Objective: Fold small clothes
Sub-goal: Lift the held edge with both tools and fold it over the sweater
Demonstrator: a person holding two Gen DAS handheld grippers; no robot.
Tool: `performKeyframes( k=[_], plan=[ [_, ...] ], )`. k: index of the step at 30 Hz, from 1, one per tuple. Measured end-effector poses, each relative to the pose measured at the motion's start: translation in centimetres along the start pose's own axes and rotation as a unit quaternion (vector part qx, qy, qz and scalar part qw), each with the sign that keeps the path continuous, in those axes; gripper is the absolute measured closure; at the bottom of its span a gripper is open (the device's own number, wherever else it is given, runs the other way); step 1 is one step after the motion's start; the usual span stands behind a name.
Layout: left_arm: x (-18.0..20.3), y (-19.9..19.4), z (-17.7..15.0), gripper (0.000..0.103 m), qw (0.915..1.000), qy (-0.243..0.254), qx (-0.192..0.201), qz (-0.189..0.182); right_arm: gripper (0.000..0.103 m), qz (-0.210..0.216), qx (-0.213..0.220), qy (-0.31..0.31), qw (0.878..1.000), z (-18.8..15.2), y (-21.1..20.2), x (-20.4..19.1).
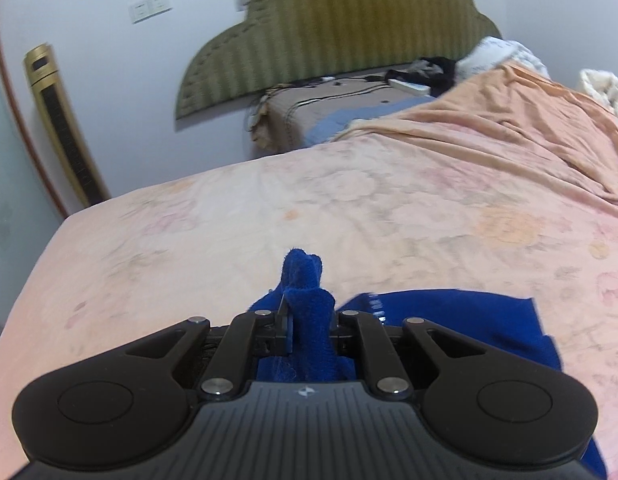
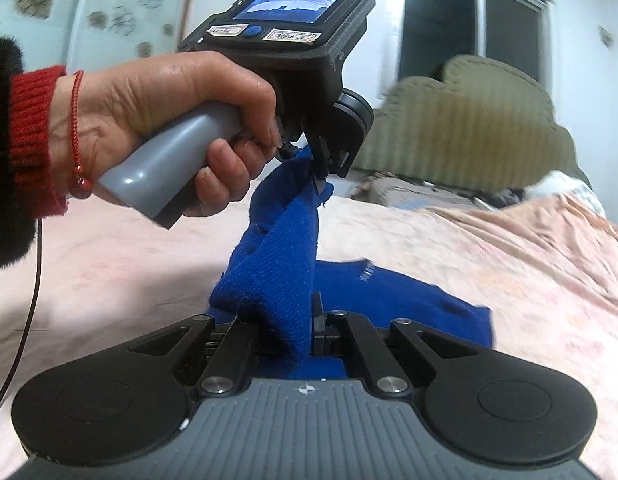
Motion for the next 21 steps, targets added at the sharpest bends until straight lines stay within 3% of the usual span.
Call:
performKeyframes(
  k=[9, 18, 21],
  plan=[
    [7.6, 2.9, 0.0, 0.092, 0.9986, 0.046, -0.017, -0.020, 0.098, -0.013, -0.025, 0.099, 0.995, -2.2, 0.9, 6.9],
    [12.1, 5.2, -0.2, 0.093, 0.9968, 0.064, -0.035, -0.032, 0.098, 0.008, -0.040, 0.177, 0.983, -4.2, 1.1, 10.3],
    [13.2, 5.6, -0.3, 0.095, 0.9960, 0.076, -0.033, -0.033, 0.098, 0.025, -0.047, 0.218, 0.974, -4.6, 1.5, 11.5]
  ],
)
Point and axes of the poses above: each gripper's, at about its wrist camera, not at the fingertips, and y roughly the way its jaws point, x to its right, z to its top, the point moved 1 cm from there along y, roughly the way its jaws point, and after that the axes turned 3 degrees about z, right-handed, at the moved point
